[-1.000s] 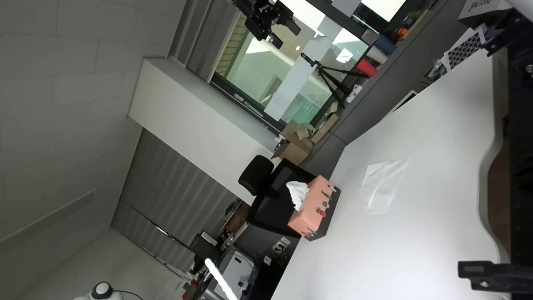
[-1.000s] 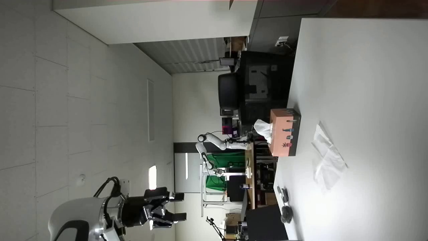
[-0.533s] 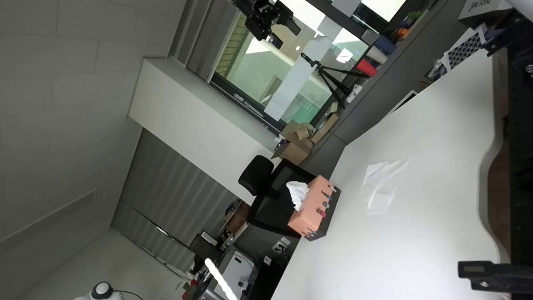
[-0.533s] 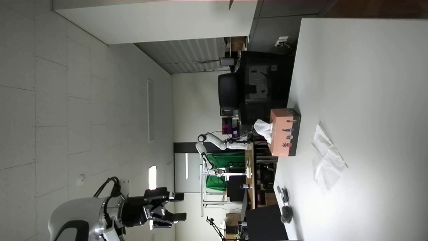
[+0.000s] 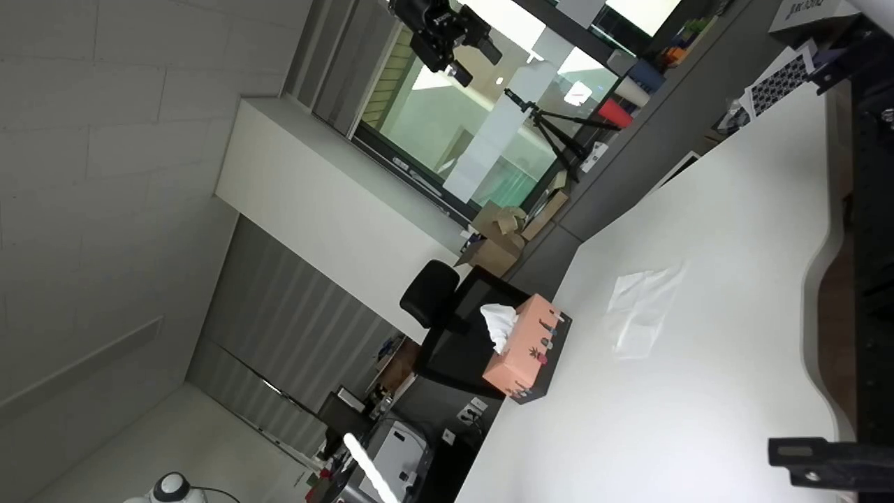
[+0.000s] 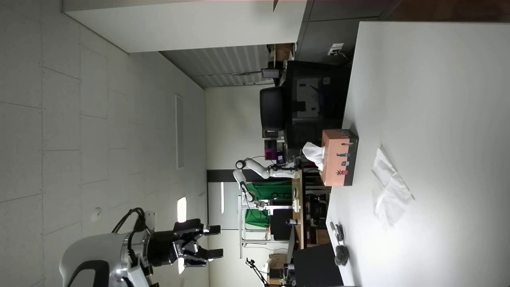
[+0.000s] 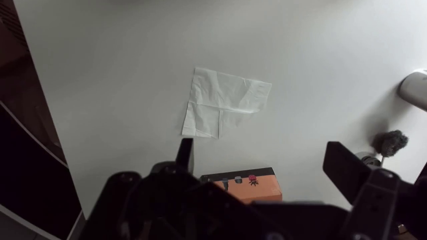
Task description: Remove a tissue from the box
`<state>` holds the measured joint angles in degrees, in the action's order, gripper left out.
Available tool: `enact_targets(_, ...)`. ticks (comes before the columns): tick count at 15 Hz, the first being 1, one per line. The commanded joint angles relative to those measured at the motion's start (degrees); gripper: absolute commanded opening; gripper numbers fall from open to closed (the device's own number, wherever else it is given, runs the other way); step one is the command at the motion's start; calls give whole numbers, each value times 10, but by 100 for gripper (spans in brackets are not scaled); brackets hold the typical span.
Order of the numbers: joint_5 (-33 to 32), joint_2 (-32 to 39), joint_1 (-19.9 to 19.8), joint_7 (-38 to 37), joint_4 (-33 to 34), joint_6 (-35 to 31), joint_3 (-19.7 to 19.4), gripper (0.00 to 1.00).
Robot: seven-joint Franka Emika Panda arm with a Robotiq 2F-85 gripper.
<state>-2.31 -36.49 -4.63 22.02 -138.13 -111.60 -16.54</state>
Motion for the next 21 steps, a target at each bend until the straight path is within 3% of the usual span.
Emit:
enact_targets(1, 18, 63, 17, 27, 24, -67, -4, 100)
enact_targets(8, 79, 297, 53, 110, 113, -228, 1, 100)
enact_targets(13, 125, 476, 24, 103, 231, -369, 57, 100)
enact_targets(14, 107, 408, 13, 107, 159, -352, 66, 100)
enact_targets(16, 104, 442, 2, 105, 177, -363, 84, 100)
enact_targets(21, 107, 421, -3, 107, 169, -358, 83, 100)
